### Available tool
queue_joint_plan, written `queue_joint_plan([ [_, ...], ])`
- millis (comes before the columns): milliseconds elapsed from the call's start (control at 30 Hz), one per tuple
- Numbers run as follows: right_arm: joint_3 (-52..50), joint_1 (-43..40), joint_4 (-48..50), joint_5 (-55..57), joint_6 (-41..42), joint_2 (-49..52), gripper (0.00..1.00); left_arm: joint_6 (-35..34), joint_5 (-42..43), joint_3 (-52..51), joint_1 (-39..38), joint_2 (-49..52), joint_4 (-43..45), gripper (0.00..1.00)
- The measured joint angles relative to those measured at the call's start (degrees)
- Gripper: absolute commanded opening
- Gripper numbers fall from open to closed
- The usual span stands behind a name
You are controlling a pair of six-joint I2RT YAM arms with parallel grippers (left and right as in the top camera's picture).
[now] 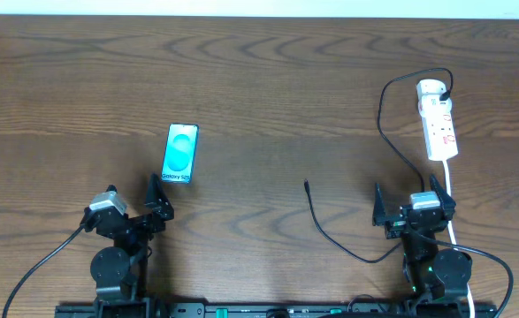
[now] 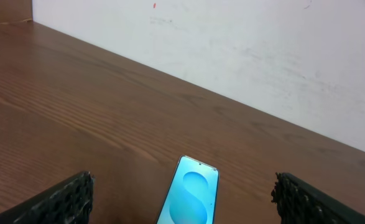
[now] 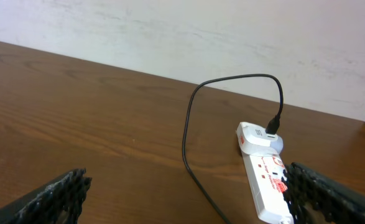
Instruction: Plug charger to phone and switch on socket
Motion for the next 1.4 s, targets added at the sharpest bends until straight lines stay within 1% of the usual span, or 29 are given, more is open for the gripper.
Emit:
queue_joint_plan([
  [867,0.0,0.0,0.0,0.0,0.0,0.0,0.99,0.0,0.0,0.0,0.0,0.0,0.0,0.92],
  [1033,0.0,0.0,0.0,0.0,0.0,0.0,0.99,0.0,0.4,-0.2,0.0,0.0,1.1,0.92],
  [1100,0.0,0.0,0.0,0.0,0.0,0.0,0.99,0.7,1.3,-0.2,0.0,0.0,1.4,0.92],
  [1233,0.0,0.0,0.0,0.0,0.0,0.0,0.99,4.4,2.9,0.3,0.0,0.2,1.2,0.92],
  [1300,0.0,0.0,0.0,0.0,0.0,0.0,0.99,5.8,3.3,2.3,0.0,1.3,0.7,0.93],
  [1400,0.0,0.0,0.0,0.0,0.0,0.0,0.99,7.5,3.5,7.9,0.0,4.9,0.5,0.92],
])
